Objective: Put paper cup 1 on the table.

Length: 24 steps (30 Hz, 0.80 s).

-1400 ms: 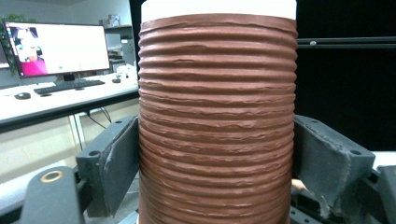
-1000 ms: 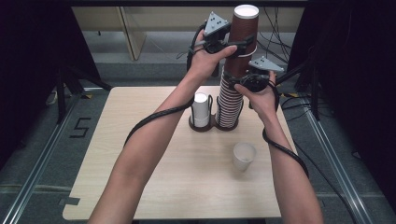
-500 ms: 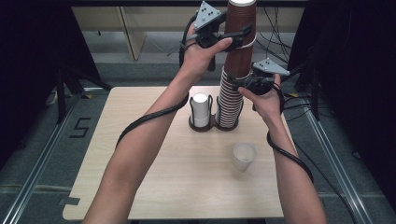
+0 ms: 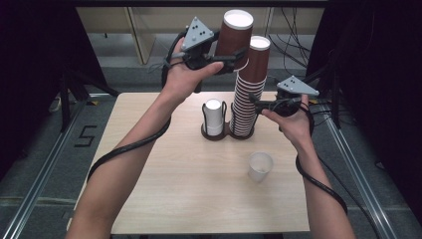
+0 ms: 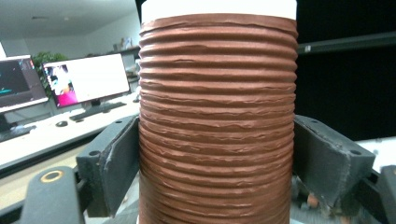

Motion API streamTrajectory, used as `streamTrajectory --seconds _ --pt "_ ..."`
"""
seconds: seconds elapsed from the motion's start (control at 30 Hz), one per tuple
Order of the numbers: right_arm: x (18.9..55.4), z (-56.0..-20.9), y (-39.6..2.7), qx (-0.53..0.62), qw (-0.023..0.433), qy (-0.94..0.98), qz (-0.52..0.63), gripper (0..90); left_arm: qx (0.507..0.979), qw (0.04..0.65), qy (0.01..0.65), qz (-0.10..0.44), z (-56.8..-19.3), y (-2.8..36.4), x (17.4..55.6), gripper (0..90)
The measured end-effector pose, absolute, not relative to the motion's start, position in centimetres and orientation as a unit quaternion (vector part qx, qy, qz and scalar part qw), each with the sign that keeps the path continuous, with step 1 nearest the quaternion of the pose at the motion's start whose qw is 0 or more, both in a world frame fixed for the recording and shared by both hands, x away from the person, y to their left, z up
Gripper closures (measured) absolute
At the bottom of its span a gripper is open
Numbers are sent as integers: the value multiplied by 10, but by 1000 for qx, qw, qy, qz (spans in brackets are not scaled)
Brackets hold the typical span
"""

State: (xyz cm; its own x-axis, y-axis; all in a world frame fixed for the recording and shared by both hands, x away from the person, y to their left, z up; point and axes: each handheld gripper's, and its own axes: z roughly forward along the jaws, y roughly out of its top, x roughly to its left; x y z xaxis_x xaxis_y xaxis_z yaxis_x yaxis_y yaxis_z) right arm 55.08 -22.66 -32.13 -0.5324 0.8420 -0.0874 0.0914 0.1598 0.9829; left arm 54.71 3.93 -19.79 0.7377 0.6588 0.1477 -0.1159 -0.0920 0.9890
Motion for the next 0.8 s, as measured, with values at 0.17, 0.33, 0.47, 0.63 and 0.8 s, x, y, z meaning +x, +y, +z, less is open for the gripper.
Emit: streamTrajectory --seconds 0.17,0.33,0.47,0.63,0.8 --pt "535 -330 -228 342 339 687 545 5 697 619 204 298 -219 52 530 185" --pt "522 -338 -227 345 326 693 543 5 718 596 210 294 -246 62 519 185" --pt "514 -345 -227 345 318 694 546 5 737 572 212 290 -272 67 512 185" --pt "502 -355 -228 360 300 695 546 7 758 547 226 274 -305 70 504 185" --pt "491 -365 -226 382 277 689 550 12 780 515 235 265 -331 71 496 185"
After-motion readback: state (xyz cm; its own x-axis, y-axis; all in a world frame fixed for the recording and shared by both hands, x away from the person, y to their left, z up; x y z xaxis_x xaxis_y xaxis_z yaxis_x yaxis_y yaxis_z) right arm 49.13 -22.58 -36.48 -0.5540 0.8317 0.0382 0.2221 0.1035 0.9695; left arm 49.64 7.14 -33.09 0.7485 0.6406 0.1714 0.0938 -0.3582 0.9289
